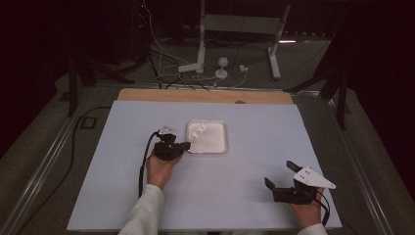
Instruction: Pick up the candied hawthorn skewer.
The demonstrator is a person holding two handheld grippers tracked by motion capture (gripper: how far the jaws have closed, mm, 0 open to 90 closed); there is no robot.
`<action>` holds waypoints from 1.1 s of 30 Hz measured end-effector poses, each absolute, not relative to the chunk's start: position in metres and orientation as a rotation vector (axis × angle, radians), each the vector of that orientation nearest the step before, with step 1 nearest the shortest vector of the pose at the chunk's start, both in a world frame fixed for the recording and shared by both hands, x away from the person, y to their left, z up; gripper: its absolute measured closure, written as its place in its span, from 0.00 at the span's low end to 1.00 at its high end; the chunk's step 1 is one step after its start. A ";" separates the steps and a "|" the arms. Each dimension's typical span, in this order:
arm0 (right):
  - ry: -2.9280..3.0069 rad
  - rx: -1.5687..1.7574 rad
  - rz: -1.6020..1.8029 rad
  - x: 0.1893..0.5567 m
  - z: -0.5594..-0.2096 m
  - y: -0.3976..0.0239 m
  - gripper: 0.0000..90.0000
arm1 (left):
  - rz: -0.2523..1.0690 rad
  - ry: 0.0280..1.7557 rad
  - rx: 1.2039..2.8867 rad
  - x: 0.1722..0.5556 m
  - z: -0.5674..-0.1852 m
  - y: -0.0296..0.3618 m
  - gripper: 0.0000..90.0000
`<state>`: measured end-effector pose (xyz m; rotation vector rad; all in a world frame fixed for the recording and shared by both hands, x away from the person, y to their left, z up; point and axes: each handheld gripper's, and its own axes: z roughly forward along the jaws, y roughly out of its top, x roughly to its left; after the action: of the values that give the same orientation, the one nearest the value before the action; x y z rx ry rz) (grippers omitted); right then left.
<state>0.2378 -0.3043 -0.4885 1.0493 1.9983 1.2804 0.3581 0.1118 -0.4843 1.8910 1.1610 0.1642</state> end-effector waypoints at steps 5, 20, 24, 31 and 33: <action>1.997 1.055 1.297 0.238 -0.488 -0.303 0.00 | 0.167 1.143 1.854 0.347 -0.481 0.117 1.00; 1.988 1.088 1.321 0.241 -0.480 -0.294 0.00 | 0.213 1.064 1.837 0.320 -0.478 0.133 1.00; 1.984 1.100 1.336 0.253 -0.471 -0.288 0.00 | 0.217 1.041 1.839 0.317 -0.478 0.134 1.00; 1.981 1.106 1.422 0.270 -0.460 -0.276 0.00 | 0.208 0.997 1.826 0.314 -0.477 0.130 1.00; 1.993 1.096 1.438 0.275 -0.456 -0.269 0.00 | 0.206 0.986 1.818 0.313 -0.475 0.131 1.00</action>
<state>0.2753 -0.2689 -0.4560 1.0957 1.9932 1.4381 0.3127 0.1308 -0.4750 1.8184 0.9862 0.2064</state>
